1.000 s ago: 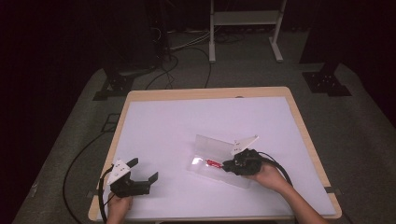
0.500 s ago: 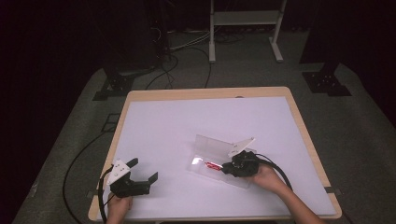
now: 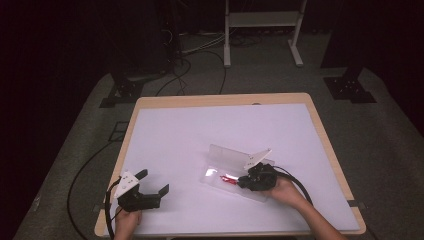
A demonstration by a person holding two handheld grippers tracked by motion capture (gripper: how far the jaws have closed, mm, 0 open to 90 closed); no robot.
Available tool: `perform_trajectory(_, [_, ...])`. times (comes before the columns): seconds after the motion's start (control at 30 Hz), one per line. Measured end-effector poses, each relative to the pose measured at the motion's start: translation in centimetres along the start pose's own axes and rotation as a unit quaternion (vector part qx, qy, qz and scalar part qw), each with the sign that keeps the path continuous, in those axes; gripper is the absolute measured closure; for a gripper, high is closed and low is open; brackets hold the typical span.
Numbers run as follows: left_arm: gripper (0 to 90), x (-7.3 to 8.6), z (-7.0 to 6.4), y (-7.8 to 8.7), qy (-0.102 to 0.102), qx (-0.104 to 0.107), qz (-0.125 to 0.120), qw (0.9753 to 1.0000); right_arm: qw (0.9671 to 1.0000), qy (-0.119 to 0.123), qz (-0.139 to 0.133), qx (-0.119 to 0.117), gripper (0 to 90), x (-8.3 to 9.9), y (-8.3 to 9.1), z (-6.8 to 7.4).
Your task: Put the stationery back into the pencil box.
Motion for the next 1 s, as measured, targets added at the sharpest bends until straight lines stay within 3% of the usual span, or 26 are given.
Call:
perform_trajectory(0.43, [0.0, 0.0, 0.0, 0.0, -0.003, -0.001, 0.001, 1.0, 1.0, -0.001, -0.001, -0.001, 77.3, 0.2, 0.0, 0.1])
perform_trajectory(0.57, [0.0, 0.0, 0.0, 0.0, 0.0, 0.0, 0.001, 1.0, 0.9999, -0.005, -0.014, -0.004, 74.3, 0.1, 0.3, -0.1])
perform_trajectory(0.87, [0.0, 0.0, 0.0, 0.0, -0.004, 0.001, 0.002, 1.0, 0.9988, -0.013, -0.047, -0.007, 69.9, -0.4, 2.6, 0.1])
perform_trajectory(1.0, [0.0, 0.0, -0.1, 0.0, -0.003, 0.001, 0.001, 1.0, 0.9987, -0.013, -0.05, -0.004, 67.7, -0.2, 3.6, -0.1])
Point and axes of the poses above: each handheld gripper's, and its own axes: y roughly backward along the jaws, x roughly out of its underside, z roughly to its left, the point moved 9 cm from there along -y, roughly forward along the jaws, and after that the axes turned 1 degree about x, right-handed, at the moved point
